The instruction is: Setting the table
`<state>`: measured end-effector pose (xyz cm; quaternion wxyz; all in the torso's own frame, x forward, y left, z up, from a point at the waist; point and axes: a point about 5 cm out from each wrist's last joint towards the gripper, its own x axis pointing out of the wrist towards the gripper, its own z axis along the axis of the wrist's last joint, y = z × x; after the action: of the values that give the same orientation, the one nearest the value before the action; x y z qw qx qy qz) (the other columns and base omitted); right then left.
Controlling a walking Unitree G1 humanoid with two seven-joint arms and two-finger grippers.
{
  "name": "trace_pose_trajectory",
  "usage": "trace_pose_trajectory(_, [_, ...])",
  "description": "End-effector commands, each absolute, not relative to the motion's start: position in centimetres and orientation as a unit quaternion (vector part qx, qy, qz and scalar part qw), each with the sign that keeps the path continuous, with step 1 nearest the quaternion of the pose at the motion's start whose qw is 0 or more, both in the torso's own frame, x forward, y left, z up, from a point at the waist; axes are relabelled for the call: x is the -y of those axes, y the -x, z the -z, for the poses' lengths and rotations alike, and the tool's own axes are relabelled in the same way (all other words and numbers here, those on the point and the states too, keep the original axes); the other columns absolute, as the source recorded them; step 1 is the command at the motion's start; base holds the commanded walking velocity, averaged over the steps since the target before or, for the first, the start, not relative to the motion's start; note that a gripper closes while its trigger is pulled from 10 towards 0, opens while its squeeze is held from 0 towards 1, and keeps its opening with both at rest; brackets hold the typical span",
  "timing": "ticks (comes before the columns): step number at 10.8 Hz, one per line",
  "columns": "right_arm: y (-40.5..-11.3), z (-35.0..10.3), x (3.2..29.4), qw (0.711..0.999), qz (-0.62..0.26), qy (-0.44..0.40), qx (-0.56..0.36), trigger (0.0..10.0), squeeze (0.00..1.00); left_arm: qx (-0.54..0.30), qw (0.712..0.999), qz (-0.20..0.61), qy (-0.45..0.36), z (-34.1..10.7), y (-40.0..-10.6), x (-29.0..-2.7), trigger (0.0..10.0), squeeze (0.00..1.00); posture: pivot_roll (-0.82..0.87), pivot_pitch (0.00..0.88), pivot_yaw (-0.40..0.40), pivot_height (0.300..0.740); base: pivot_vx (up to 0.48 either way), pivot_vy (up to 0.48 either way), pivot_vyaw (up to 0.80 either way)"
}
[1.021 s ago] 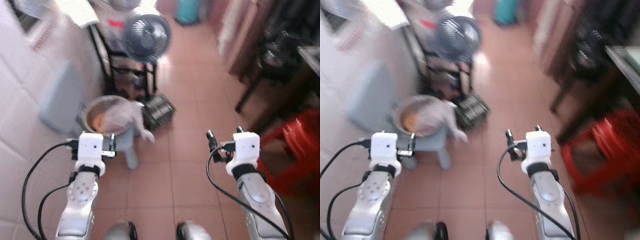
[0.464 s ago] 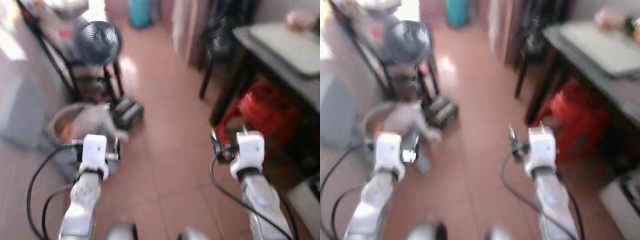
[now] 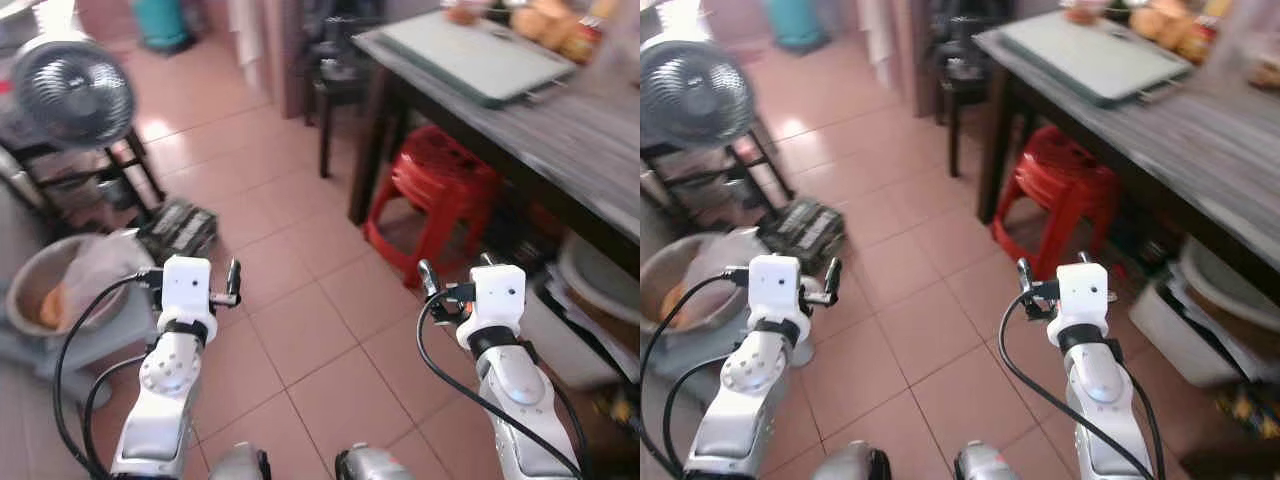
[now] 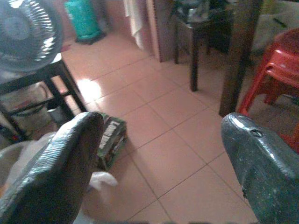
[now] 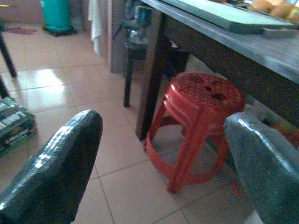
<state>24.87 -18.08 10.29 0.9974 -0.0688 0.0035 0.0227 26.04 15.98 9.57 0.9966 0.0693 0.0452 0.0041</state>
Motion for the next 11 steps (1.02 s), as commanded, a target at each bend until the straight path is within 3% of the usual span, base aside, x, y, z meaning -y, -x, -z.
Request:
trace_pose_trajectory(1, [-24.88, -10.32, 18.05, 0.997, -0.023, 0.068, -0.007, 10.0, 0.00, -0.056, 0.996, -0.008, -0.070, -9.21, -25.97, -16.28, 10.0, 0.00, -0.05, 0.148, 0.025, 0.740, 0.000, 0.322, -0.80])
trace_pose_trajectory(11, [-25.18, -10.62, 17.74, 0.997, -0.025, 0.069, 0.001, 10.0, 0.00, -0.045, 0.998, 0.019, -0.050, -9.29, -26.00, -15.59, 10.0, 0.00, -0.06, 0.127, 0.026, 0.740, 0.000, 0.000, -0.80])
